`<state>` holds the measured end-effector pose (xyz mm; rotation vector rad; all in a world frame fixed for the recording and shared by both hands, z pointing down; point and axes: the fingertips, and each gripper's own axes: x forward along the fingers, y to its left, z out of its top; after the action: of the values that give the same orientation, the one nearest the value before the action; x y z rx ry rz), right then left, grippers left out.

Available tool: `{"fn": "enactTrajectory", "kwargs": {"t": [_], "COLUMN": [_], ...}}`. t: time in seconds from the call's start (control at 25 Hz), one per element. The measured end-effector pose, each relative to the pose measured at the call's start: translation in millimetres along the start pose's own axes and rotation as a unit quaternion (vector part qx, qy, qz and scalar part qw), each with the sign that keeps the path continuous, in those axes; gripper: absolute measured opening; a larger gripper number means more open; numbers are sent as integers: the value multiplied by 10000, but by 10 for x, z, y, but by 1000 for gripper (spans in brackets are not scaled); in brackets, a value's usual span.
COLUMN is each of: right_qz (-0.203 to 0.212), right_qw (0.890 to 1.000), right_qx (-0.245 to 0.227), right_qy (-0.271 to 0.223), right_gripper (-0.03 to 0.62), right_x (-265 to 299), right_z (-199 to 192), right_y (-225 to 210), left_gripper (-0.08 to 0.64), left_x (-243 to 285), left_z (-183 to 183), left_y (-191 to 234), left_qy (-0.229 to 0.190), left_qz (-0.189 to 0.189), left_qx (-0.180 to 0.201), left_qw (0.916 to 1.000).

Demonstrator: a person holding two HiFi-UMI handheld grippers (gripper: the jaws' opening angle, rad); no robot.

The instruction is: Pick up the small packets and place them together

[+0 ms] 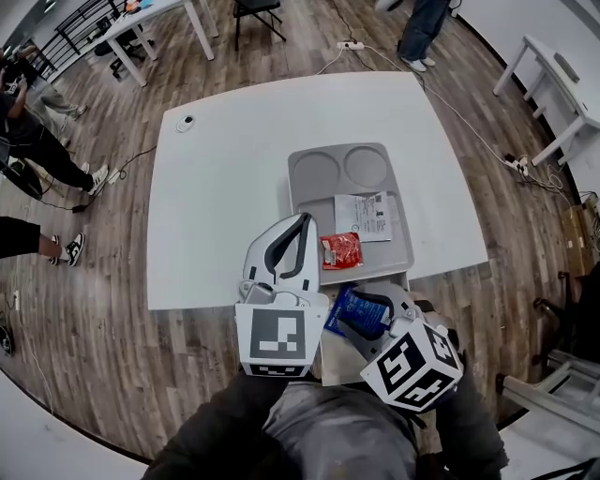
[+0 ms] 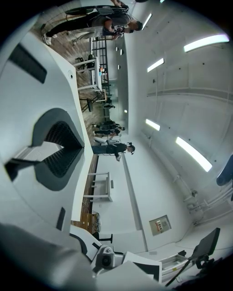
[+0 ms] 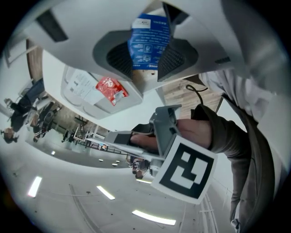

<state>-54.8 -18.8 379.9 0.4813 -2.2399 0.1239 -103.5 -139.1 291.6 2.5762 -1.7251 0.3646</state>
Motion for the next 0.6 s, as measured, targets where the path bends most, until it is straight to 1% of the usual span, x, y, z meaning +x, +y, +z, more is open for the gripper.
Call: {"fn": "enactTrajectory", "kwargs": {"t": [0.16, 0.4, 0.6], "right_qz": [170, 314, 327], "right_qw": [9996, 9982, 9966], "right_qx": [-32, -114, -285], "right_qy": [233, 499, 695], "right_gripper": [170, 277, 308], "right_x": [102, 278, 406], "right_z": [-200, -368, -423], "right_y": [131, 200, 237], "left_gripper": [0, 0, 0], "left_x": [-9, 15, 59], "left_z": [-47, -117, -206], "left_y": [-46, -13, -13], "left_qy": [-6, 5, 43], "left_qz": [-33, -27, -55], "left_qx": [1, -5, -12], "left_qw": [10000, 10000, 10000]}}
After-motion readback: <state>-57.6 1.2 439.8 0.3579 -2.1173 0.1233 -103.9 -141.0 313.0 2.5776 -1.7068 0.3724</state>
